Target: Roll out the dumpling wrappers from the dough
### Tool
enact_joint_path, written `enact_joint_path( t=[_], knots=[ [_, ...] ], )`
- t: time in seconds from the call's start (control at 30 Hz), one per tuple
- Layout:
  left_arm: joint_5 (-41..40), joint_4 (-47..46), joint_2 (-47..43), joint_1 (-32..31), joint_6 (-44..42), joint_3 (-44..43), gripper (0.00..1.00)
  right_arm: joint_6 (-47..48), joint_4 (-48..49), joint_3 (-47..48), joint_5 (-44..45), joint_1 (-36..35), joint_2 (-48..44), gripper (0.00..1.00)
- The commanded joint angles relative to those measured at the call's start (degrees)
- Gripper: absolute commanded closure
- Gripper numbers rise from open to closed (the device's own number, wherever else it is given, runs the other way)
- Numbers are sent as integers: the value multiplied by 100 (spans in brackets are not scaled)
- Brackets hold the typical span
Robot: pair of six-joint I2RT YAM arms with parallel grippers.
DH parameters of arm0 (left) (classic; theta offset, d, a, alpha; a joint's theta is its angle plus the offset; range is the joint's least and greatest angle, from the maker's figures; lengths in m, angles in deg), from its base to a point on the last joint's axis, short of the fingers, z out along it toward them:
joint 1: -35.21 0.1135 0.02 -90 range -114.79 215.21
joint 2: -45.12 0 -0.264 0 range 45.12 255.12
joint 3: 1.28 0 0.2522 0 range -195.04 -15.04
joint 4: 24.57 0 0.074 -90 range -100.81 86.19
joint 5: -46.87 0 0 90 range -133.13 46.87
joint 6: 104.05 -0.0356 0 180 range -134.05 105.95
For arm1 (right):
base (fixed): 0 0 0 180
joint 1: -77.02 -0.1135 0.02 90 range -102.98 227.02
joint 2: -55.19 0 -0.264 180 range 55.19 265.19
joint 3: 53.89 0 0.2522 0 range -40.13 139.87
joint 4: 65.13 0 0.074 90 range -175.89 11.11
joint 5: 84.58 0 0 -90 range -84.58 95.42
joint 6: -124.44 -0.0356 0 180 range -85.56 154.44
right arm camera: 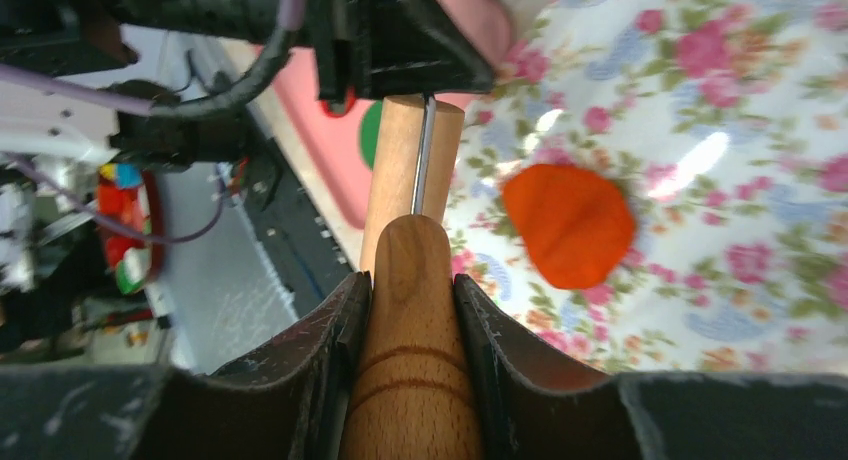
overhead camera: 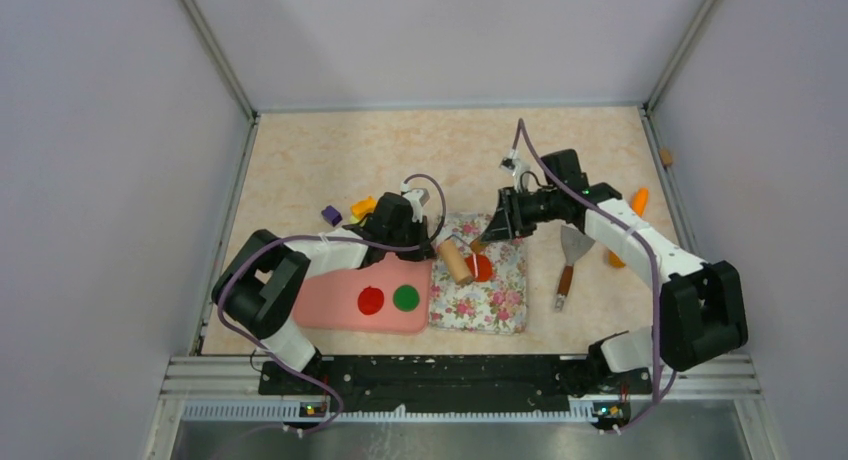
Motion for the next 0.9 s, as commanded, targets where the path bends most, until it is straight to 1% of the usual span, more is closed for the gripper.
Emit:
enact_joint_path(
  t=[0.0, 0.07, 0.2, 0.3, 0.37, 0.47, 0.57, 0.67, 0.87],
  knots=[
    [-385, 328, 400, -39, -183, 132, 100, 568, -580, 215, 613, 271, -243, 100],
    [-376, 320, 422, -43, -183, 104, 100, 573, -479, 118, 914, 347, -180, 100],
    [-367, 302, 411, -42, -189, 102, 100, 548, -127, 18, 1235, 393, 3, 100],
    [-392, 301, 417, -40, -213, 113, 100, 712, 71, -101, 1585, 398, 218, 100],
    [-401, 310, 414, -41, -230, 106, 100, 933, -75, -193, 2183, 383, 367, 100],
    [-397, 317, 413, -37, -255, 93, 100, 1458, -394, -296, 2701, 407, 530, 100],
    [-425, 319, 400, -18, -271, 88, 100, 1705, -570, -376, 3191, 497, 629, 100],
    [-438, 311, 394, 22, -271, 92, 100, 1887, -649, -270, 3499, 651, 748, 100],
    [-410, 322, 442, 96, -286, 59, 100, 2150, -732, -202, 3790, 942, 970, 100]
  ],
)
